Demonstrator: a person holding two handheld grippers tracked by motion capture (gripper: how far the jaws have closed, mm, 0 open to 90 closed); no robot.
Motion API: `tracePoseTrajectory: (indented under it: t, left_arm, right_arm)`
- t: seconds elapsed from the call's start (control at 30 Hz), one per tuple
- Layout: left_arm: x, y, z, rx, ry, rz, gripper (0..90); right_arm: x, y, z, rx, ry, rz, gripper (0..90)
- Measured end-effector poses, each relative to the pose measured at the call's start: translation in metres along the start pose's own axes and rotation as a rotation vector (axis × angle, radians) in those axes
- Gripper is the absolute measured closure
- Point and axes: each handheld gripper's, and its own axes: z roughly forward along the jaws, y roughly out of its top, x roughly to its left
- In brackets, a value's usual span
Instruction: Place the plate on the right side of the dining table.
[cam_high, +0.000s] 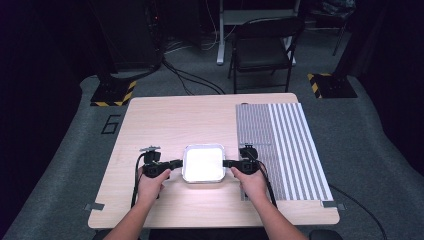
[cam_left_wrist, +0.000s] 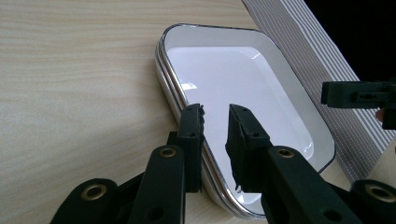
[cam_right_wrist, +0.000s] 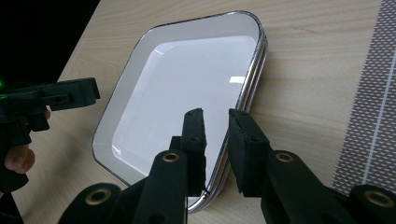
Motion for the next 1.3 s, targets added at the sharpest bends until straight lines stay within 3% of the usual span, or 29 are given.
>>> tracePoseTrajectory:
  t: [0.2,0.43,0.83,1.03,1.3]
  left_arm:
    - [0.002,-0.003,0.003,0.009,-0.023,-0.036,76.4]
    - [0.005,-0.005,0.004,0.018,-0.041,-0.056,77.2]
    - [0.009,-0.008,0.006,0.039,-0.071,-0.103,77.5]
    - [0.012,-0.009,0.006,0.033,-0.092,-0.137,77.7]
    - [0.012,-0.010,0.006,0.032,-0.097,-0.146,77.6]
  right_arm:
    - [-0.001,-0.001,0.002,0.005,0.001,-0.004,76.4]
    - [-0.003,-0.006,0.006,0.025,0.014,0.032,76.3]
    - [-0.006,-0.008,0.005,0.029,0.034,0.045,75.9]
    - [-0.010,-0.009,0.006,0.023,0.060,0.087,76.1]
    - [-0.010,-0.009,0.006,0.020,0.060,0.105,76.7]
